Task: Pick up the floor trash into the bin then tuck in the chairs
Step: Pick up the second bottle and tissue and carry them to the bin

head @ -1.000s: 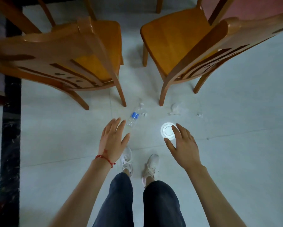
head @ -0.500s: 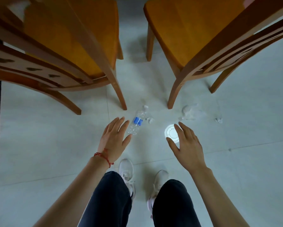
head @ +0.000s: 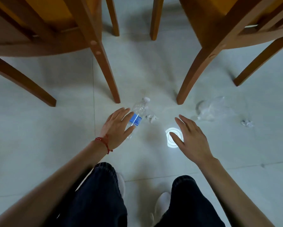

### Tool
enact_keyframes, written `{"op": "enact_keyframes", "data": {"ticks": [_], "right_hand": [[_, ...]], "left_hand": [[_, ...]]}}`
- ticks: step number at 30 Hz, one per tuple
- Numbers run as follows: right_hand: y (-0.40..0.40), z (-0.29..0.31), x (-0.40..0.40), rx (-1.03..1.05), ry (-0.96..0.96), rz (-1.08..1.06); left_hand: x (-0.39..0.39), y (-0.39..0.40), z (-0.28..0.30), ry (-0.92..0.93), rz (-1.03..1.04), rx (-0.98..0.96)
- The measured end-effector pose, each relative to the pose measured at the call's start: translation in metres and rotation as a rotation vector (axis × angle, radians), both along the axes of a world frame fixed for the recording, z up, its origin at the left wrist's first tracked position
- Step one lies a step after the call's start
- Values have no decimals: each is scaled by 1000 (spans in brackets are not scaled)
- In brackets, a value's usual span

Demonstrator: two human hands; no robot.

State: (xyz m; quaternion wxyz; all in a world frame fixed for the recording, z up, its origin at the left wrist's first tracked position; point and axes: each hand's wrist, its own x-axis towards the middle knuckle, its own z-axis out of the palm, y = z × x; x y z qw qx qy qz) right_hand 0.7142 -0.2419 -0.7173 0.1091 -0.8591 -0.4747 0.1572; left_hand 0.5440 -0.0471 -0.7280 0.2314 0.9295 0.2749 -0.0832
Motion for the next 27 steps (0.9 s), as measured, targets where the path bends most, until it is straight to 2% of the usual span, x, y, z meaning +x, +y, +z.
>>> {"op": "enact_keyframes", "data": {"ticks": [7,11,14,16,20,27], "right_hand": [[16,-90,12,39,51,-17],[25,-121,21,77,78,-51],[28,-134,28,113,92,-85],[28,-140,31,116,112,-106],[23,-148,30,111,148,-143],[19,-161,21,125,209,-167]], "left_hand": [[12,12,-91,-25,79,-66],[23,14,-123,-70,233,-144],[39,16,-139,-131,439,-268],[48,19,-149,-99,560,-366],[54,24,-161,-18,618,-464],[54,23,-174,-13,702,-555]]}}
